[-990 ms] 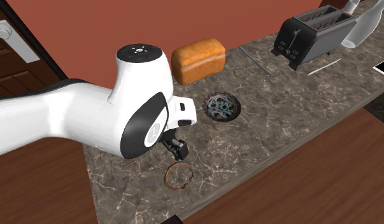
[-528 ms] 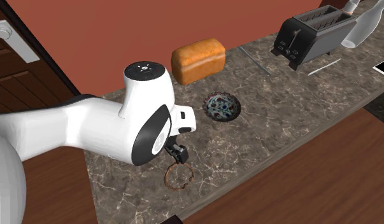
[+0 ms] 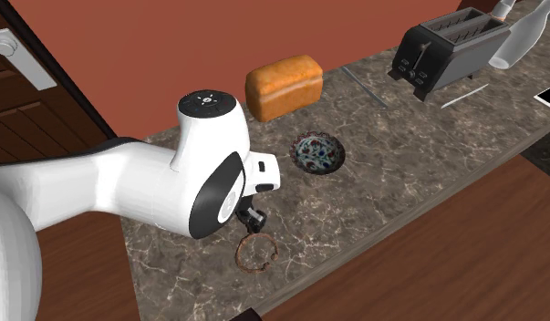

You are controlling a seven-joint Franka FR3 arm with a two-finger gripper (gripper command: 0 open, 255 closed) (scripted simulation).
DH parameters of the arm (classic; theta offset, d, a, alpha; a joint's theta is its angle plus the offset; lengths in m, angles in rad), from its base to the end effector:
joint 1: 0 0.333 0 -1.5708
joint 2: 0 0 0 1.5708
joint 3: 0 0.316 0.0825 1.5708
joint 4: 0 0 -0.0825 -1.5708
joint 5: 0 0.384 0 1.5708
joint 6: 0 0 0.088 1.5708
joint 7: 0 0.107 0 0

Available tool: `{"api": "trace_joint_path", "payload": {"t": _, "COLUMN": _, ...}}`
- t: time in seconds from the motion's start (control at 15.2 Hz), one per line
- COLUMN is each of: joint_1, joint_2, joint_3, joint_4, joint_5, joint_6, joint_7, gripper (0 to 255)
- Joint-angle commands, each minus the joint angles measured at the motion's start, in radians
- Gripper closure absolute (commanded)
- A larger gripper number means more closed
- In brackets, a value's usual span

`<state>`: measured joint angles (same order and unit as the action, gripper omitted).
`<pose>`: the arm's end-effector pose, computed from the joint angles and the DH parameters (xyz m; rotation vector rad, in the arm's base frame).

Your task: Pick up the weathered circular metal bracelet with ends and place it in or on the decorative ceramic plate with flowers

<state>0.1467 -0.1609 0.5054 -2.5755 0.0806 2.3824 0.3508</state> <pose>0.3453 0.2592 0.3077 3.0755 0.3614 -0.0500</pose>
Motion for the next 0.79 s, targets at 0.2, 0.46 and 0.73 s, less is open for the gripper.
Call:
{"api": "trace_joint_path", "payload": {"t": 0.2, "joint_1": 0.0, "joint_2": 0.0, "joint_3": 0.0, "joint_4": 0.0, "joint_5": 0.0, "joint_6": 0.0, "joint_7": 0.0, "gripper": 255}}
{"api": "trace_joint_path", "payload": {"t": 0.46, "joint_1": 0.0, "joint_2": 0.0, "joint_3": 0.0, "joint_4": 0.0, "joint_5": 0.0, "joint_6": 0.0, "joint_7": 0.0, "gripper": 255}}
{"api": "trace_joint_path", "payload": {"t": 0.73, "joint_1": -0.014, "joint_2": 0.057, "joint_3": -0.015, "joint_4": -0.012, "joint_5": 0.008, "joint_6": 0.02, "joint_7": -0.022, "gripper": 0}}
